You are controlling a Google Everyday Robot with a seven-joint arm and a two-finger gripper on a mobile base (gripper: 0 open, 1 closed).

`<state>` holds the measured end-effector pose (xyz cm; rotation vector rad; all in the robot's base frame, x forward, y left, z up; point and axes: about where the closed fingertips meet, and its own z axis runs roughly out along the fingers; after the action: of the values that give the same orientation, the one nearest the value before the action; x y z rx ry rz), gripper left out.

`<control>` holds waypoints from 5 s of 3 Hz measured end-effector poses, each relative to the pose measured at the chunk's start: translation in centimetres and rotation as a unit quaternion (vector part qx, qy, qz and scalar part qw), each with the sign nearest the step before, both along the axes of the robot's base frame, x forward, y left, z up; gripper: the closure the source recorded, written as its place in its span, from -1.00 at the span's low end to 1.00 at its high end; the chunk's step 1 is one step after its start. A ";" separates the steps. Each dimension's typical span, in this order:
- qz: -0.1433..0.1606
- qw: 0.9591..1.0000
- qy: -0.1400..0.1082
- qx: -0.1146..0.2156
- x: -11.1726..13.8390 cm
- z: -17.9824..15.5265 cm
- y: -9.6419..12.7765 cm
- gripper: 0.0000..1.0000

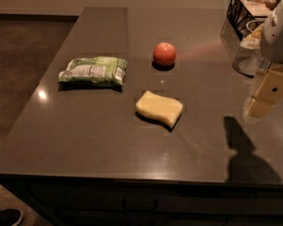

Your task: Move apple near sponge

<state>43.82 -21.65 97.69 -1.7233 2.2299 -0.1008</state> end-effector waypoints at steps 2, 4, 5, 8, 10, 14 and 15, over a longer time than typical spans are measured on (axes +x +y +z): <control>-0.009 1.000 -0.004 0.017 2.5 -0.4 1.5 -1.00; -0.077 0.994 -0.004 0.082 10.6 -2.6 5.4 -1.00; -0.117 0.986 -0.014 0.116 15.4 -4.3 7.6 -1.00; -0.209 0.969 -0.024 0.133 26.9 -9.9 11.9 -1.00; -0.237 0.965 -0.003 0.111 28.4 -11.1 12.5 -0.17; -0.148 0.983 0.012 0.112 19.5 -8.5 11.7 1.00; -0.153 0.982 0.014 0.112 18.0 -8.9 10.6 0.65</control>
Offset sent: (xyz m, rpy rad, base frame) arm 0.0413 0.0261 -0.0125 0.0570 0.0092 -0.0331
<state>61.85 -11.04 88.74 -1.2662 2.4068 0.1026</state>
